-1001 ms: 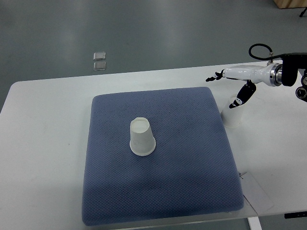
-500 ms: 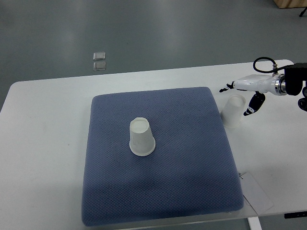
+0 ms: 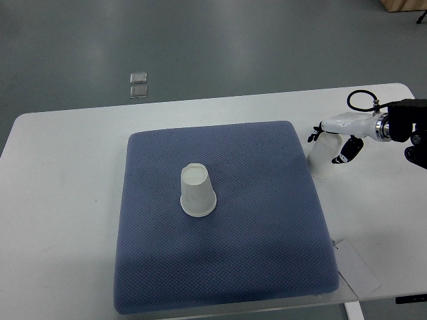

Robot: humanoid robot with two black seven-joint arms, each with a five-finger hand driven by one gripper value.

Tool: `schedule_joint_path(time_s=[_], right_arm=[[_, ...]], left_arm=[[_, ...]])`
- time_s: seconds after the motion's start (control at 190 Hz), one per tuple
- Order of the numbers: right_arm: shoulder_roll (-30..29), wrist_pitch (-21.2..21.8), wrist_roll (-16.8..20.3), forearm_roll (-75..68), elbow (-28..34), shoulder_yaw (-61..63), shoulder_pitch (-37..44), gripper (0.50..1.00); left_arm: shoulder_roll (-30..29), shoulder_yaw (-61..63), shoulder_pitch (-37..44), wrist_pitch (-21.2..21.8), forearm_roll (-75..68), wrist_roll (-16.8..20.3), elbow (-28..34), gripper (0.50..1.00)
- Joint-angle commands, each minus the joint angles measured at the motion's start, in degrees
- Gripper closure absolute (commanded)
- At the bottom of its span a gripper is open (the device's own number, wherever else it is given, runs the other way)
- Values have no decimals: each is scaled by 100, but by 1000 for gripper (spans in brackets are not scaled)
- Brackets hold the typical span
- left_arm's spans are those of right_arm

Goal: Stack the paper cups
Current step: 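Lift the held cup and carry it over the upside-down cup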

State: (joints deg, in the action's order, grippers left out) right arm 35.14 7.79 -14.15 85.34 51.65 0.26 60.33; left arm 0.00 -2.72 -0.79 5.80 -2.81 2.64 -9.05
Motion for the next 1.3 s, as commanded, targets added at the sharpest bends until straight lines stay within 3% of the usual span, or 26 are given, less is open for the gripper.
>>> schedule_joint_path(time_s=[0.0,0.095,0.379,0.679,0.969,1.295], right_arm=[[-7,-5,0,0,-41,0,5,869],[-7,-5,0,0,-67,0,14,1000],[90,-128,-53,-44,12,79,603,1000],[354,-14,-580,-105,1242,343,1631,1000],[-51,627,-852,-167,2297,949,1754,1000],[-842,1489,-870,-140,2482,1415,1965,1000]], left_arm=[[0,0,0,0,0,0,0,500],[0,0,0,0,0,0,0,500],[0,0,0,0,0,0,0,500],[0,0,0,0,0,0,0,500],[0,0,0,0,0,0,0,500],[0,0,0,0,0,0,0,500]])
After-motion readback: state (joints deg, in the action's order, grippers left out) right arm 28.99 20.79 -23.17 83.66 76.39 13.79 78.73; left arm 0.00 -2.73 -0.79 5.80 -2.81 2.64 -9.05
